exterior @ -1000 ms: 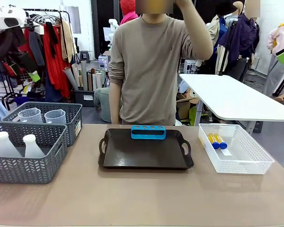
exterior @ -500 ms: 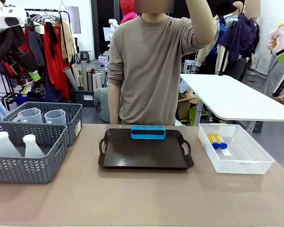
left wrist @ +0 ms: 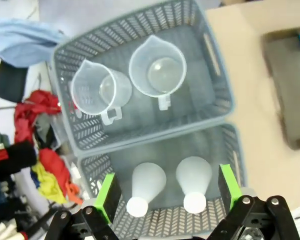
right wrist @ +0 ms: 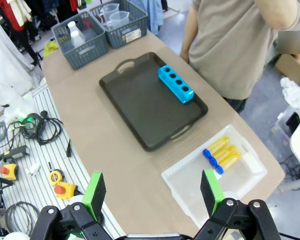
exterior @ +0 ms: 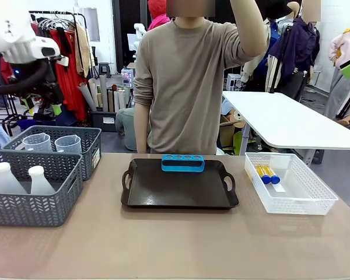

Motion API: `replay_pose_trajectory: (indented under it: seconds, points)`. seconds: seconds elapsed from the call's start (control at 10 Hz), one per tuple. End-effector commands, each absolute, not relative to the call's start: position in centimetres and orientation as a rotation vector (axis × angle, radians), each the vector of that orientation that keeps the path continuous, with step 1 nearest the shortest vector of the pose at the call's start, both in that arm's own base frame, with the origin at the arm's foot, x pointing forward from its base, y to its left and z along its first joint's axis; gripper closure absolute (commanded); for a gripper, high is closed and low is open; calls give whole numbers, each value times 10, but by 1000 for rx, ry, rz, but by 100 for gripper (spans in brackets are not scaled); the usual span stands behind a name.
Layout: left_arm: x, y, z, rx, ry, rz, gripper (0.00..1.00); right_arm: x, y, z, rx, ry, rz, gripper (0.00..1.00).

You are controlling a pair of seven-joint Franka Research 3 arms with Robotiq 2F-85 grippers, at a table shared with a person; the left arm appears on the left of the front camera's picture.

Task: Prepare the laboratory tools.
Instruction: Pick up one Large Measuring Cup and place it on the Handle tray.

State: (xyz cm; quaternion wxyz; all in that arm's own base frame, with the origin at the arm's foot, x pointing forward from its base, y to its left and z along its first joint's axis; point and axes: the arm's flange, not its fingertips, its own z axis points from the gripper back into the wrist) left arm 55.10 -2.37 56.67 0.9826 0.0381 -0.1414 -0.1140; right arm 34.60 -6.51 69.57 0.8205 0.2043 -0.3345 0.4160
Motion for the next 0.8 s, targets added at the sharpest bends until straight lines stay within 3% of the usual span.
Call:
replay_pose_trajectory:
  seconds: [0.0,0.4,0.7]
  points:
    - [574,-21,555,119,-250,-102,0,347,-64,697,455,-731,903,0]
    - [608,-8,512,75,-212,-52,0,347,-64,697,455,-731,903,0]
    - [605,-7,502,83,-199,-73,0,347,-64,697,455,-731,903,0]
